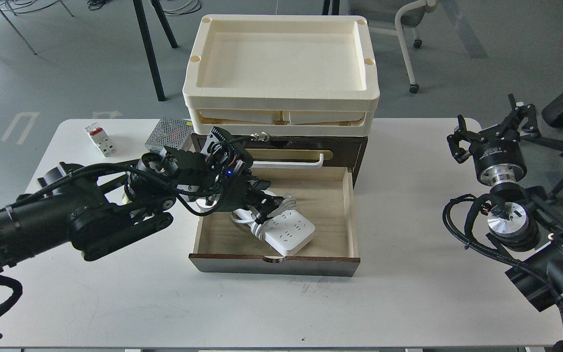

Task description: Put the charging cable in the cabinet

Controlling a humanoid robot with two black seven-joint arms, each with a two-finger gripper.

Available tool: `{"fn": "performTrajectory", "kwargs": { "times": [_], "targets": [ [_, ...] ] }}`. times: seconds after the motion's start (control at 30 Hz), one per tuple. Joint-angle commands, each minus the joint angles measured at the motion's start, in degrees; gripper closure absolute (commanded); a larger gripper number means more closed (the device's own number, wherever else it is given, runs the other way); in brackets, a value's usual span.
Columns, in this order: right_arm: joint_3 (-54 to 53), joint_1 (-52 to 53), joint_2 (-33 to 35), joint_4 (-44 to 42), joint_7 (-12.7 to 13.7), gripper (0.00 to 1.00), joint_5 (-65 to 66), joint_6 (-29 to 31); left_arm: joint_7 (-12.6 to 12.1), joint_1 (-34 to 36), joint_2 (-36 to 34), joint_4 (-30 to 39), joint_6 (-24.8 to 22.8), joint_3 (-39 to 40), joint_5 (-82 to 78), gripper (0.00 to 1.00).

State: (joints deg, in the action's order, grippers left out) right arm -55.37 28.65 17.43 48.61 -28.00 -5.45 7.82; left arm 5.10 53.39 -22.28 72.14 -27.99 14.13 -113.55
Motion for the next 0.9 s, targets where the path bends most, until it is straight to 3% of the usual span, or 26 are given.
{"fn": "performTrajectory", "kwargs": {
  "times": [0.0, 0.3, 0.43, 0.6, 0.67, 0.87],
  "targets": [
    [0.0, 0.0, 0.0, 0.0, 0.0, 0.0, 0.0, 0.0, 1.2, -0.6, 0.0, 1.9, 0.0, 3.9, 1.0, 0.2],
    [0.0, 0.0, 0.1, -0.1, 0.0, 0.0, 0.0, 0.0, 10.5, 0.4, 0.0, 6.3, 0.0, 19.6, 31.2, 0.13],
    [0.0, 0.0, 0.1, -0.1, 0.0, 0.0, 0.0, 0.0, 9.1, 4.3, -0.4, 5.2, 0.0, 28.6, 50.2, 0.08],
    [-0.1, 0.0, 0.1, -0.3, 0.0, 0.0, 0.0, 0.0, 4.2, 6.9, -1.4, -5.1, 0.0, 37.2, 71.5, 0.07],
    [-0.1, 0.0, 0.1, -0.3, 0.0, 0.0, 0.0, 0.0, 4.4, 6.4, -3.6, -8.7, 0.0, 39.7, 79.8, 0.0],
    [-0.1, 0.3, 0.1, -0.7, 0.5, 0.0, 0.0, 0.0, 4.7, 2.3, -10.1, -16.5, 0.0, 40.4, 104.9, 0.0]
  ]
}}
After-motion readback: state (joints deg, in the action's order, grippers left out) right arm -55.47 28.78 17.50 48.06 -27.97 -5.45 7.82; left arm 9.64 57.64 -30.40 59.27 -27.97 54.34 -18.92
